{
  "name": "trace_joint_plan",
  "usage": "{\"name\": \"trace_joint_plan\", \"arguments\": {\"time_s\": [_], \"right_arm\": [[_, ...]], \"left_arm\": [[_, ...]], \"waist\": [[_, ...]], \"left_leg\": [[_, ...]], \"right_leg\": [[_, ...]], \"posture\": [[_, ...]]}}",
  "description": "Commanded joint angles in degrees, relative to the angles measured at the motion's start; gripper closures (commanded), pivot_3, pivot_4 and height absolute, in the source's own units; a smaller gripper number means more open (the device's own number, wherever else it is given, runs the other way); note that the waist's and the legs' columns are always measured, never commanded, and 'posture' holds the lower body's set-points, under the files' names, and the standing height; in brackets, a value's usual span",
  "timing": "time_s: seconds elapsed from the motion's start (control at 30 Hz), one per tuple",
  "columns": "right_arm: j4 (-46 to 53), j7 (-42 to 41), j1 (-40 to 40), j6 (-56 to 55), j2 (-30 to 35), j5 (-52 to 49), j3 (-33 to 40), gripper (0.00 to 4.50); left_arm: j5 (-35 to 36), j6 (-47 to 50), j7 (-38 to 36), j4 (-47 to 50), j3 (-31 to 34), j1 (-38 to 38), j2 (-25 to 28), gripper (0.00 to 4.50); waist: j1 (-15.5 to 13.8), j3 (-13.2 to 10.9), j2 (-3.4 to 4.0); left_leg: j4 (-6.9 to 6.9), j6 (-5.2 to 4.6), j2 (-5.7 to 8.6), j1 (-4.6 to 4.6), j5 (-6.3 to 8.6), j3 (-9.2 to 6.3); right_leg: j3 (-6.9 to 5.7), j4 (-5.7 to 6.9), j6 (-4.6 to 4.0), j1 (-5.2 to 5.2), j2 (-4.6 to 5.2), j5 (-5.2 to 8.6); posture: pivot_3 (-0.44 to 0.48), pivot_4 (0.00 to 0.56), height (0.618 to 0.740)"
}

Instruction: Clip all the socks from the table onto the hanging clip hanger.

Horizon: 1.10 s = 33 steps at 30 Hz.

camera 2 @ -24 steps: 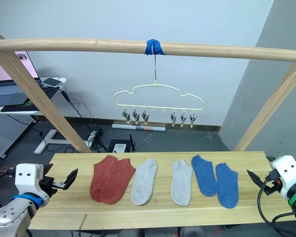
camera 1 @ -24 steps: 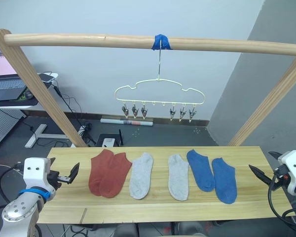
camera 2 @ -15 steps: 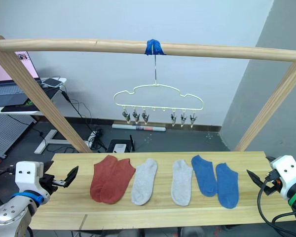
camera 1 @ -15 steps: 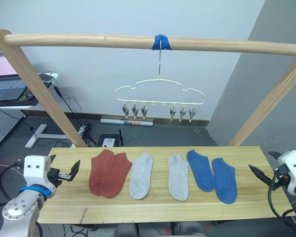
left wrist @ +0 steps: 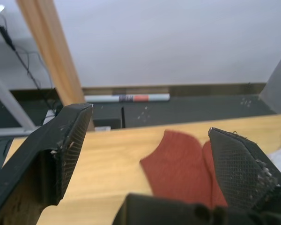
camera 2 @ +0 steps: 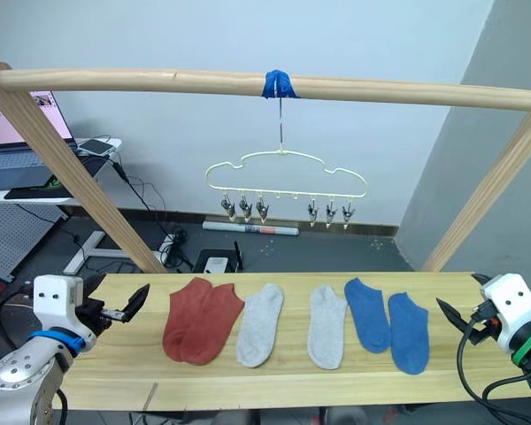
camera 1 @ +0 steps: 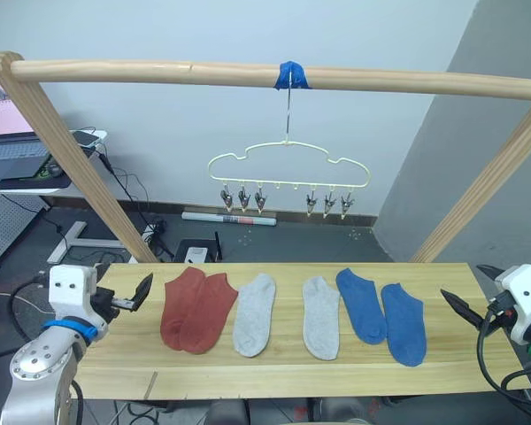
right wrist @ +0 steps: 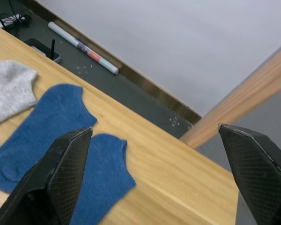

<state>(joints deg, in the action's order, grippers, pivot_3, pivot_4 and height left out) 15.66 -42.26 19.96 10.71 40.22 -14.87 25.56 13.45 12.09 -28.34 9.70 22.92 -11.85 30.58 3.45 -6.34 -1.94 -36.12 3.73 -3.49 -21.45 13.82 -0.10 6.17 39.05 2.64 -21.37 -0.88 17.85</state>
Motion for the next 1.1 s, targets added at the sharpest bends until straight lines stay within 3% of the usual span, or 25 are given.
{"name": "trace_joint_plan", "arguments": {"time_s": [0.03,0.3,0.4,0.43,0.67,0.77,0.87,1.1], "right_arm": [[5.3,-0.4,0.4,1.0,0.0,-2.2,0.7,0.00],[20.4,0.6,-2.3,9.1,-0.4,-8.1,-5.0,0.00],[24.6,0.8,-3.6,11.0,-0.3,-10.0,-6.8,0.00],[26.6,1.3,-4.2,11.8,-0.4,-10.7,-7.5,0.00],[33.9,4.7,-9.3,18.2,0.0,-15.8,-10.1,0.00],[33.6,5.1,-10.5,19.5,0.6,-16.4,-9.7,0.00],[33.3,5.3,-10.7,19.9,0.9,-16.4,-9.7,0.00],[34.6,6.8,-13.6,22.0,0.4,-18.0,-11.3,0.00]], "left_arm": [[1.1,-0.2,-0.3,3.6,-0.6,2.5,0.6,0.02],[4.2,4.2,-3.9,7.3,-10.3,14.4,-0.5,0.02],[5.2,5.0,-4.9,7.4,-11.6,16.8,-0.6,0.02],[5.4,5.1,-4.8,7.4,-11.7,17.7,-0.7,0.02],[5.6,6.1,-0.6,9.6,-12.7,21.3,-4.9,0.02],[4.4,5.2,2.1,10.1,-12.4,21.5,-7.0,0.61],[3.1,4.9,4.5,10.9,-12.2,21.3,-7.8,1.49],[0.3,3.9,7.1,12.3,-12.5,20.9,-7.4,1.49]], "waist": [[0.0,-0.6,-0.01],[0.2,-4.4,0.21],[0.7,-6.1,0.32],[0.9,-6.5,0.29],[1.5,-10.1,0.19],[1.5,-11.0,0.05],[1.5,-11.5,-0.02],[1.6,-12.4,-0.03]], "left_leg": [[0.00,0.00,0.00,0.00,0.00,0.01],[-0.17,-0.07,-0.02,0.00,-0.06,0.11],[-0.30,-0.07,-0.03,-0.31,-0.06,0.11],[-0.34,-0.06,-0.03,-0.41,-0.05,0.16],[-0.66,-0.05,-0.08,-1.26,-0.02,0.07],[-0.81,-0.04,-0.05,-1.41,0.00,0.04],[-0.82,-0.04,-0.05,-1.44,0.00,-0.05],[-0.84,-0.03,-0.06,-1.42,-0.01,-0.01]], "right_leg": [[0.01,0.00,0.00,0.00,0.00,0.00],[0.27,0.00,-0.12,0.01,-0.06,-0.10],[0.32,0.00,0.25,-0.26,-0.11,-0.34],[0.35,-0.02,0.25,-0.33,-0.10,-0.33],[0.29,-0.03,0.03,-0.95,-0.10,-0.51],[0.26,-0.06,0.10,-0.98,-0.06,-0.55],[0.18,-0.07,0.11,-0.99,-0.05,-0.55],[0.23,-0.06,0.41,-1.00,-0.06,-0.45]], "posture": [[-0.078,0.155,0.730],[-0.139,0.265,0.730],[-0.148,0.284,0.730],[-0.168,0.318,0.730],[-0.206,0.361,0.730],[-0.211,0.363,0.730],[-0.219,0.370,0.730],[-0.218,0.375,0.730]]}}
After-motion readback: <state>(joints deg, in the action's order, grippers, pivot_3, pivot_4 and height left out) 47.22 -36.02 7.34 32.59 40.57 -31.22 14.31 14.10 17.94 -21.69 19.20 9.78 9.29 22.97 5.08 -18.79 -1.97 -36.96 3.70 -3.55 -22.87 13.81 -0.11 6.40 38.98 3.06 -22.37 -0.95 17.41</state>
